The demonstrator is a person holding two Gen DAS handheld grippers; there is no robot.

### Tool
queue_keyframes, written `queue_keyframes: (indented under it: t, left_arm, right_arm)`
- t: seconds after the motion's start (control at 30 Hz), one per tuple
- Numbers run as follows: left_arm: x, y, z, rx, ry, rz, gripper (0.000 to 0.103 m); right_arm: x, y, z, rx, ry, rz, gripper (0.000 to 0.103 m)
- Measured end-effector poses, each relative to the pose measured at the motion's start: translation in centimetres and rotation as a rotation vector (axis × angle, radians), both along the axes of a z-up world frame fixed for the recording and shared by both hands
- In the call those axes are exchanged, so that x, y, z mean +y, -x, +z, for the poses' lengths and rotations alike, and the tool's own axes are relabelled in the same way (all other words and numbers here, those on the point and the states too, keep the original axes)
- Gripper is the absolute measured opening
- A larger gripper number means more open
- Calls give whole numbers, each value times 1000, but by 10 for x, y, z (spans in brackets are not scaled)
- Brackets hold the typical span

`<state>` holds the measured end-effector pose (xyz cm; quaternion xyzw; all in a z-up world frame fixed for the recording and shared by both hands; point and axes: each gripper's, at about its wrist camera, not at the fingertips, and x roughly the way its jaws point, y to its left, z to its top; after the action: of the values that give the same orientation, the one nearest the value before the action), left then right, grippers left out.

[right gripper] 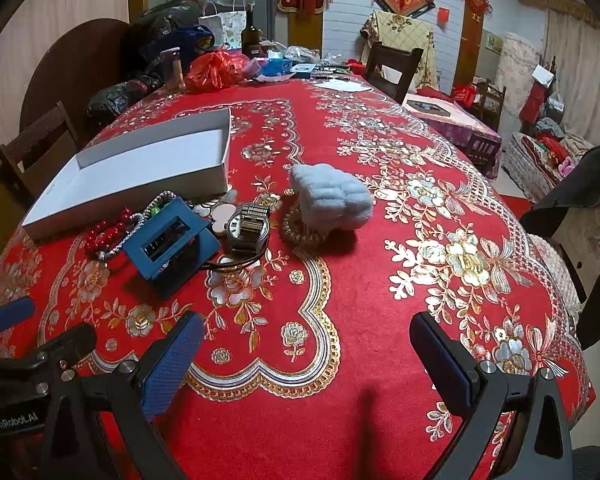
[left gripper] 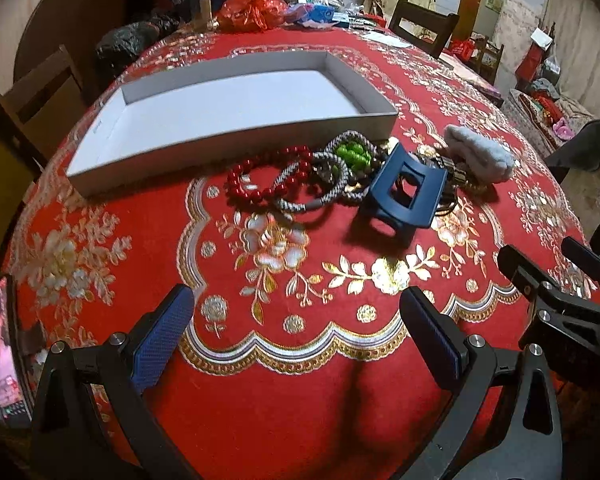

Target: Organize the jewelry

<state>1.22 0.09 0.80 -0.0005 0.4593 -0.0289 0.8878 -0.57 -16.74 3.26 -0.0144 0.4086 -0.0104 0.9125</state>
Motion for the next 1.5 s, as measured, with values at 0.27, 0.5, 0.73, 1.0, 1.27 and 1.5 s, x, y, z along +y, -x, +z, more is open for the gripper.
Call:
queue_keyframes:
  t: [0.27,0.5,0.73,1.0,1.27,1.5]
  left_arm:
    - [-4,3,0,6,1,-15,102]
    - [-2,2,-2,13,15,-9,102]
    - [-2,3,-3,15,16,-9,102]
    - [-3,2,-6,23,24,-15,102]
    - [-5,2,-7,20,22,-16,102]
    - [-3,4,-9,26,27,-13,102]
  right_arm:
    - [0,1,1,-4,4,-3,103]
    - [1,1,1,-4,10,0,103]
    - [2,1,1,-3,11,0,103]
    - [2,0,-1,-3,11,3,103]
    - [2,0,-2,-1,11,1,103]
    - [2,0,-2,0,12,-1,103]
